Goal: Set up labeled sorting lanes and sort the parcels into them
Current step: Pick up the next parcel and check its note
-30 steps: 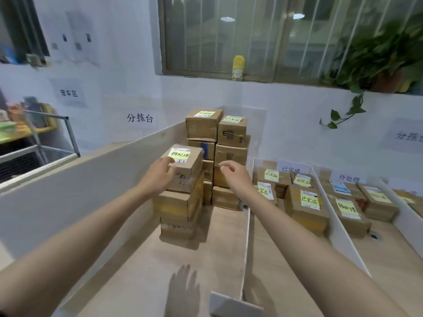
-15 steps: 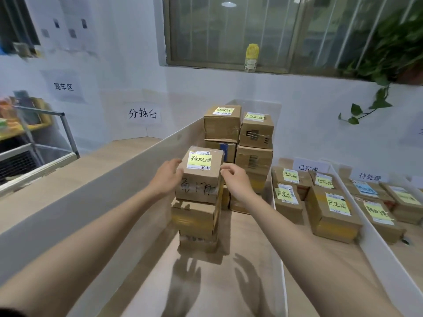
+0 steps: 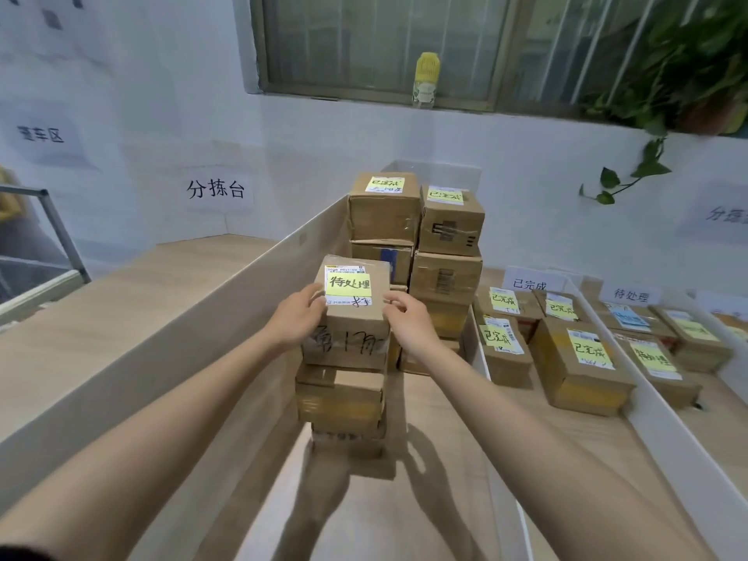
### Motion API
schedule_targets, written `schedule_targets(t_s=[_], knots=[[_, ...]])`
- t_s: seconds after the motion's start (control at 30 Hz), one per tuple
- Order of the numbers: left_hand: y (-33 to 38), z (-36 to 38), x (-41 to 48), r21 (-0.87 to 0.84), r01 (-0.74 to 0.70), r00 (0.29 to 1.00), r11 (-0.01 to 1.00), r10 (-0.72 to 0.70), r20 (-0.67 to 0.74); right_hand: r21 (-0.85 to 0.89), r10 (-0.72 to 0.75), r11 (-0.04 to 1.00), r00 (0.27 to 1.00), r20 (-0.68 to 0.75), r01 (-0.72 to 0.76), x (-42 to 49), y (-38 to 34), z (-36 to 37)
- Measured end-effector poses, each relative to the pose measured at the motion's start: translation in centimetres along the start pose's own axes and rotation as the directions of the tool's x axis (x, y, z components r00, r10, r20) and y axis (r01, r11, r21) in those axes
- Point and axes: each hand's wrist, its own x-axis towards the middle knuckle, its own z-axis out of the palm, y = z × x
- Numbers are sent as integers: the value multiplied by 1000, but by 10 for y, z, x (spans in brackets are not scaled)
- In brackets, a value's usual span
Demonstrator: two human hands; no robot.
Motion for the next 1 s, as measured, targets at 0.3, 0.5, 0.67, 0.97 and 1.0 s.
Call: schedule_targets(t_s=[0.3,0.5,0.67,0.97,1.0], knots=[[-7,3,3,-44,10,1000,999,-11,-22,26,23,999,1000,-9,-22,0,4,10],[-3,4,-2,-108,34,999,994,-38,-32,66,33,997,999,-38,-31,-8,7,8],[8,3,-10,-155,4,999,988,-12,-49,121,31,992,997,-72,-22,-21,2,-6],[47,9,-29,-276,-51,999,960,54,4,165,18,986,986,-167,10,-54,-3,-43],[52,10,-30,-290,-57,998,955,65,18,170,23,985,981,-193,10,-58,-2,-48]])
